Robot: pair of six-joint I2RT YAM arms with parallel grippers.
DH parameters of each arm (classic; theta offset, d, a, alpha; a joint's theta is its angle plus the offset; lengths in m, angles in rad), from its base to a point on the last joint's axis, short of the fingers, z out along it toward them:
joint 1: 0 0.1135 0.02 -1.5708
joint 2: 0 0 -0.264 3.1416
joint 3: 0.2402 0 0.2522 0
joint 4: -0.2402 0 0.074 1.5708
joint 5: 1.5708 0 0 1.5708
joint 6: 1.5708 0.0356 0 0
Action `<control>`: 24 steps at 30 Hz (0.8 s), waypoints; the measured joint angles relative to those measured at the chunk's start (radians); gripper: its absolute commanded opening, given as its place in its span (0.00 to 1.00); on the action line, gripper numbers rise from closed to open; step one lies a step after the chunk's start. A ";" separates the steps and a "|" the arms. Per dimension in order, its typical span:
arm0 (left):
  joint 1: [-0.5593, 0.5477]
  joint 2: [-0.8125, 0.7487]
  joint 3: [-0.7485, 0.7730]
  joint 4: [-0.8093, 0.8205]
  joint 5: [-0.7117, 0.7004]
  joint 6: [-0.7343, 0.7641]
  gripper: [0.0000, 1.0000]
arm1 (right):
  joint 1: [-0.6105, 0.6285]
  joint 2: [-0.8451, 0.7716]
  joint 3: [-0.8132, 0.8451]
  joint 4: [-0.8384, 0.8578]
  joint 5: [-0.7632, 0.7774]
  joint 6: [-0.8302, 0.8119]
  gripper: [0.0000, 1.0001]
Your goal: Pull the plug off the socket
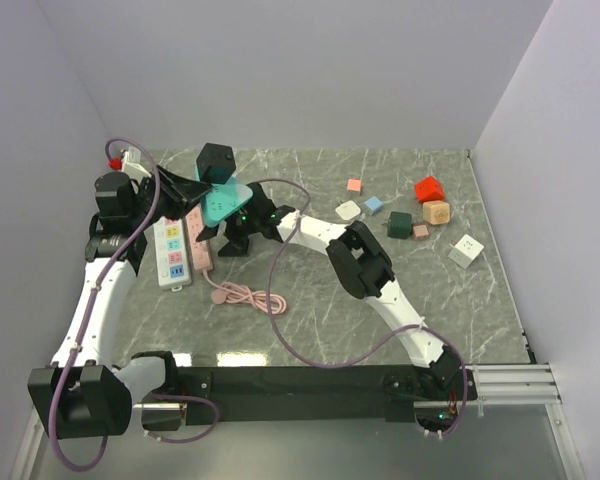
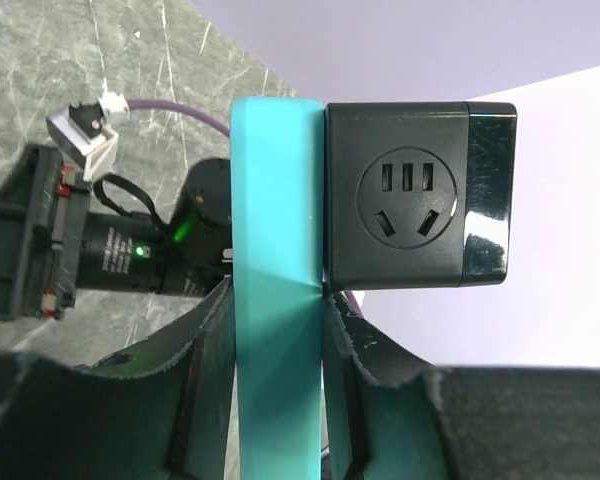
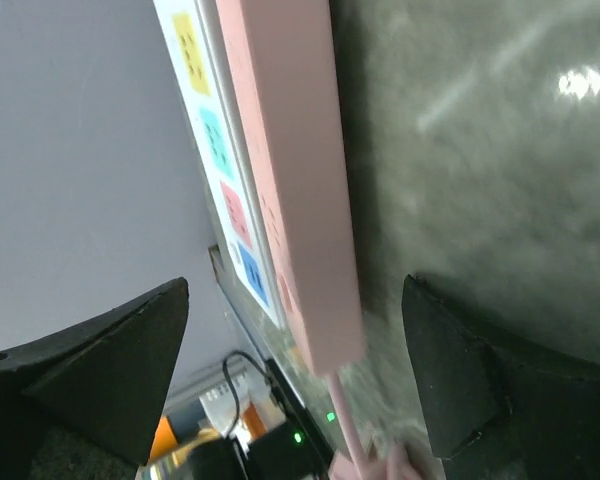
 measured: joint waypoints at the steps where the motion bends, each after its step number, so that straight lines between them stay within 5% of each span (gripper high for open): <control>1: 0.000 0.000 -0.003 0.003 0.000 -0.004 0.01 | -0.003 -0.015 -0.034 0.018 -0.009 0.000 0.94; 11: 0.000 0.000 -0.061 0.084 0.034 -0.021 0.01 | -0.181 -0.447 -0.590 0.198 -0.034 -0.035 1.00; 17: -0.047 0.117 -0.093 0.140 0.075 -0.005 0.01 | -0.371 -0.659 -0.633 0.097 0.003 -0.219 1.00; 24: -0.215 0.326 -0.110 0.124 0.034 0.058 0.01 | -0.403 -0.821 -0.675 -0.103 0.108 -0.412 1.00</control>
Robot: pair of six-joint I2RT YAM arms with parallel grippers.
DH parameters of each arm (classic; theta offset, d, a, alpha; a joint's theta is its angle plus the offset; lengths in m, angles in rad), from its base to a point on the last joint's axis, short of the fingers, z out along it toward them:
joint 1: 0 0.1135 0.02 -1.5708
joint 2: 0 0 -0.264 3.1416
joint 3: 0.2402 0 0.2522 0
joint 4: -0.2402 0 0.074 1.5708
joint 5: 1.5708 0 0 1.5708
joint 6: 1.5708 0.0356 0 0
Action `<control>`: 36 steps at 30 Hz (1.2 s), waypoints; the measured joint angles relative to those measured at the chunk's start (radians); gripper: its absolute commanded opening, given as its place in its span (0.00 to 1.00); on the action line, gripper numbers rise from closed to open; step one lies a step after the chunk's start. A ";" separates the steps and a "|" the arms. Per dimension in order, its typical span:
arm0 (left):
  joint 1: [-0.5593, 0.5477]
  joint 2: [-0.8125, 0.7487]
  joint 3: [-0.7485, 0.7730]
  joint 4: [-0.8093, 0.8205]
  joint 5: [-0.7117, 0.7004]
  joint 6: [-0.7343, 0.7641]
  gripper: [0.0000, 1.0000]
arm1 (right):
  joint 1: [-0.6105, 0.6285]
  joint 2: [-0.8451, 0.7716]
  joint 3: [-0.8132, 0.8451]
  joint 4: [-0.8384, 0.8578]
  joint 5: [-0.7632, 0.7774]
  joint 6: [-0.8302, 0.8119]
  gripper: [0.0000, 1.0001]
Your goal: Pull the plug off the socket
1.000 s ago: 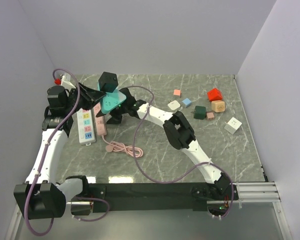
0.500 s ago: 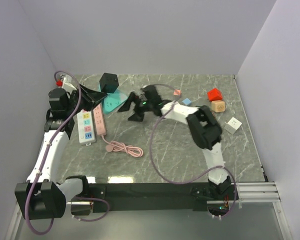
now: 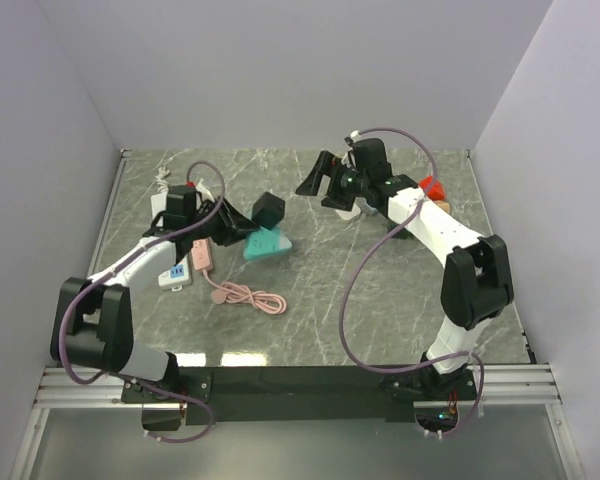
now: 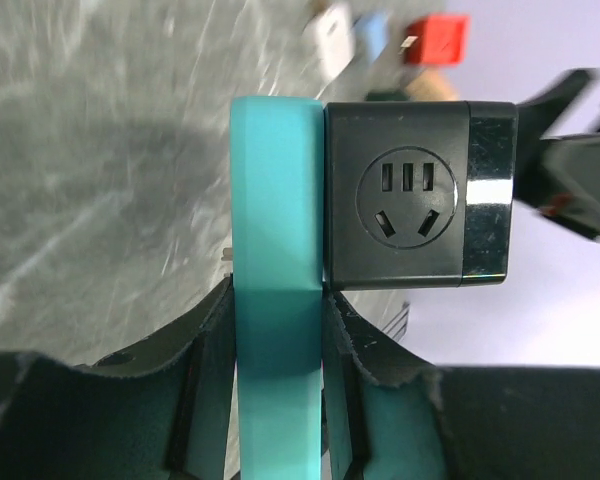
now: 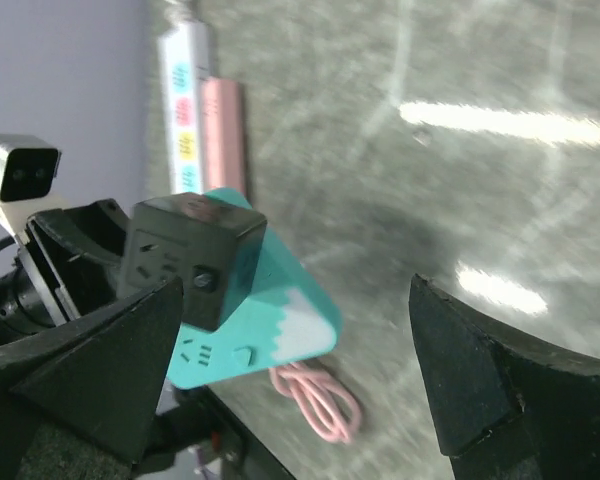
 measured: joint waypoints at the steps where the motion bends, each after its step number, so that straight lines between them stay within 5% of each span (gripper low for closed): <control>1: -0.018 0.017 -0.008 0.001 -0.002 0.003 0.00 | 0.000 -0.017 -0.007 -0.028 0.017 -0.019 1.00; 13: -0.144 0.227 0.035 0.042 -0.077 0.068 0.01 | -0.015 -0.044 -0.041 -0.162 -0.009 -0.092 1.00; 23: -0.186 0.254 0.053 0.089 -0.125 0.066 0.01 | 0.044 -0.017 -0.100 -0.137 0.018 0.092 1.00; 36: -0.246 0.250 0.066 0.076 -0.171 0.044 0.01 | 0.088 0.129 0.086 -0.338 0.124 0.242 1.00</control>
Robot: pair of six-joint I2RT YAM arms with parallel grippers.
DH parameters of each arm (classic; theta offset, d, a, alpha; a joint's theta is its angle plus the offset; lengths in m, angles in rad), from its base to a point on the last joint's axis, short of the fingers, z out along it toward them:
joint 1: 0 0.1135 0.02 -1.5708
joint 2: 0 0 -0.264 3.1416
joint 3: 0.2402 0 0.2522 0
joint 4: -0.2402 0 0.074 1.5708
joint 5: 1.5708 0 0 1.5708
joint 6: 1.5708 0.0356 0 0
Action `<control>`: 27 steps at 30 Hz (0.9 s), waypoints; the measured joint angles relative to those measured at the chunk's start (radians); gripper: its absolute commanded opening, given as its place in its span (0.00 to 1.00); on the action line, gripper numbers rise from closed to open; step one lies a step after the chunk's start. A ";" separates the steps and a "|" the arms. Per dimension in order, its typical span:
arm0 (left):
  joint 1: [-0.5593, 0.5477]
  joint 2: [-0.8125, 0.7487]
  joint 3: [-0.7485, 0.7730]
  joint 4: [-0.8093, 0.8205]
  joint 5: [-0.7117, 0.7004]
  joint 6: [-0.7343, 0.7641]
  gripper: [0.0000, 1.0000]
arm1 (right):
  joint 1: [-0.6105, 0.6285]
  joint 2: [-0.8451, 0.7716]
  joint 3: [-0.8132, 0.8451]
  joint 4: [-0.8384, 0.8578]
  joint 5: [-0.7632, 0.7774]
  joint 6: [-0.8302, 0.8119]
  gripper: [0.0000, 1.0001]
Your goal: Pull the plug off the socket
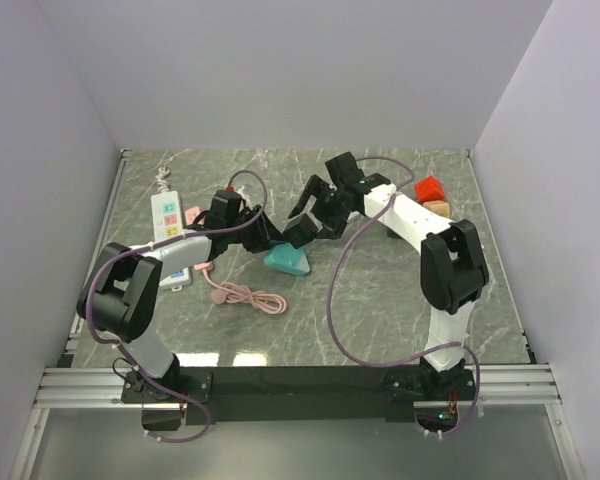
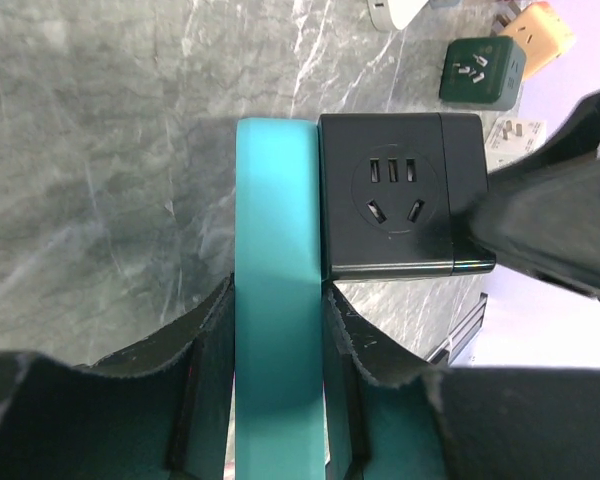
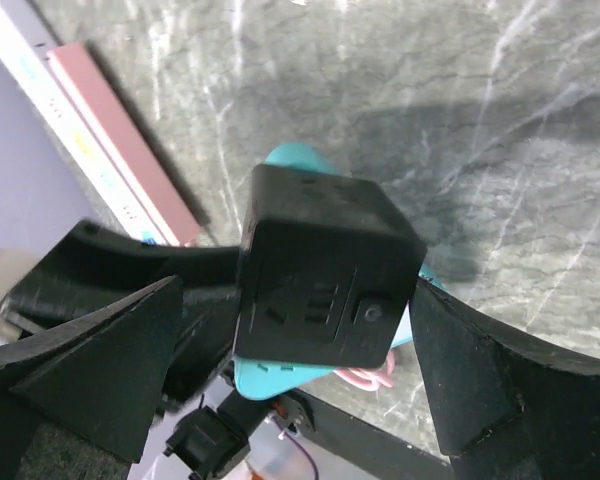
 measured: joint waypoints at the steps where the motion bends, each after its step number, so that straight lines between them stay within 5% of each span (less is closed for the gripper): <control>1: -0.003 -0.005 0.000 -0.008 -0.004 0.000 0.01 | 0.000 0.010 0.009 -0.013 0.000 0.003 1.00; 17: -0.013 -0.071 0.006 -0.073 -0.047 0.000 0.01 | 0.000 0.024 -0.040 0.031 -0.067 0.113 0.94; 23: -0.014 -0.071 0.006 -0.069 -0.048 -0.001 0.01 | 0.010 0.037 -0.100 0.153 -0.137 0.171 0.66; 26: -0.015 -0.071 0.006 -0.080 -0.059 0.001 0.00 | 0.010 0.040 -0.135 0.226 -0.166 0.194 0.37; 27: -0.015 -0.071 0.006 -0.084 -0.062 0.002 0.01 | 0.008 0.042 -0.145 0.246 -0.175 0.198 0.20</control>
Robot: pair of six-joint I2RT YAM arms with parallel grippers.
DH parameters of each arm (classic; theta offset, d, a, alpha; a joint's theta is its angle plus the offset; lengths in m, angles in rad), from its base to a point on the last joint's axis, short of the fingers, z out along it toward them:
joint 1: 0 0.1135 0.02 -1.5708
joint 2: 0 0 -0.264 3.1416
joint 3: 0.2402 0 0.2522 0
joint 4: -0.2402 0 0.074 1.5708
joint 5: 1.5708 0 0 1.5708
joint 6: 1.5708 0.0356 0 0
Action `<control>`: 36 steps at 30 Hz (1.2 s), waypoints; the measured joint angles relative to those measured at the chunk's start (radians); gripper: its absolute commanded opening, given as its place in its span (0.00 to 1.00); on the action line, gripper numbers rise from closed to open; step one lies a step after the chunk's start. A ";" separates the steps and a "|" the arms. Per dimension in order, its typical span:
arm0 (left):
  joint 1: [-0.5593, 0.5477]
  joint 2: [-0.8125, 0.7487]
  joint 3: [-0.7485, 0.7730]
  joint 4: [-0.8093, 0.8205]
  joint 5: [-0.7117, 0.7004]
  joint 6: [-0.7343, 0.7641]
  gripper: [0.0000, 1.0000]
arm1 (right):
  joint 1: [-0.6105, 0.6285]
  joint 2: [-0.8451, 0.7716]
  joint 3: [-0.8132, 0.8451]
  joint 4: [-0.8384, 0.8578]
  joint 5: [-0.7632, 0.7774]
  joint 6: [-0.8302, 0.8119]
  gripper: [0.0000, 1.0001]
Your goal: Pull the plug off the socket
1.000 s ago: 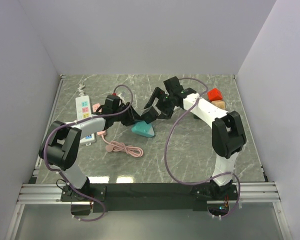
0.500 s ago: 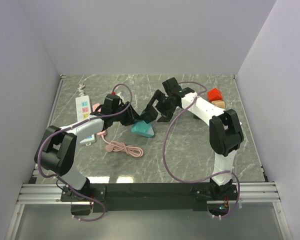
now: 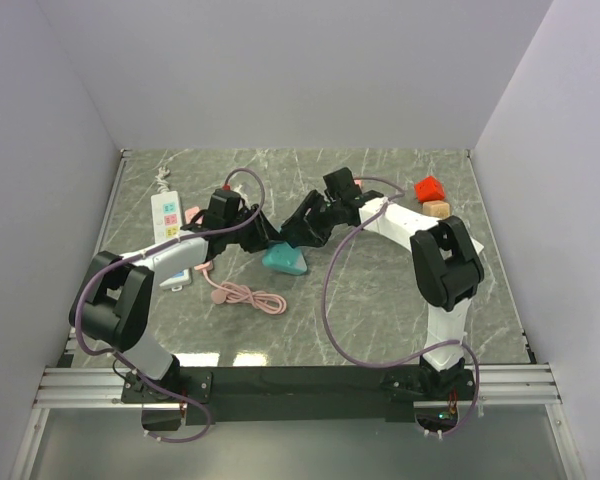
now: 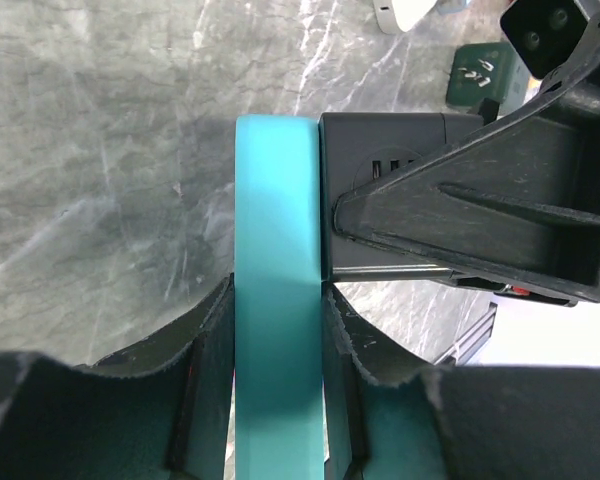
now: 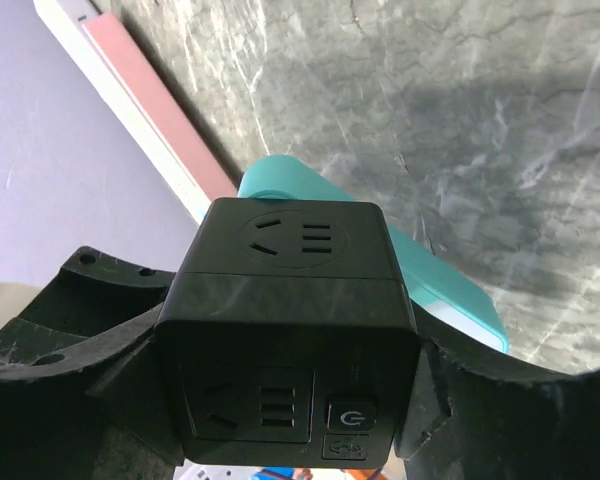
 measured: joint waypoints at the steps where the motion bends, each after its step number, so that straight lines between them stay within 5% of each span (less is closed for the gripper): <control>1: 0.000 0.000 0.000 -0.003 -0.002 0.001 0.01 | 0.000 0.003 -0.002 0.010 -0.007 -0.001 0.14; 3: 0.000 0.000 -0.001 -0.004 -0.009 0.006 0.01 | -0.003 0.015 0.003 0.024 -0.023 -0.017 0.01; 8: 0.004 0.024 -0.003 0.021 -0.016 0.014 0.00 | -0.013 0.084 0.102 -0.028 -0.066 -0.127 0.00; 15: 0.020 0.060 -0.003 0.072 0.037 -0.002 0.49 | -0.024 0.150 0.235 -0.178 -0.085 -0.232 0.00; 22: -0.011 0.107 -0.003 0.096 0.128 0.025 0.64 | -0.022 0.150 0.263 -0.185 -0.095 -0.330 0.00; 24: -0.016 0.113 -0.003 0.091 0.140 0.028 0.51 | -0.021 0.150 0.278 -0.190 -0.094 -0.351 0.00; 25: -0.017 0.113 -0.002 0.089 0.141 0.033 0.41 | -0.021 0.150 0.287 -0.192 -0.093 -0.360 0.00; 26: -0.017 0.113 -0.002 0.089 0.141 0.036 0.20 | -0.021 0.150 0.295 -0.194 -0.094 -0.367 0.00; 28: -0.015 0.117 0.003 0.081 0.129 0.048 0.03 | -0.021 0.150 0.307 -0.203 -0.092 -0.377 0.00; 36: -0.020 0.138 0.013 0.081 0.116 0.055 0.01 | -0.025 0.151 0.315 -0.228 -0.085 -0.418 0.00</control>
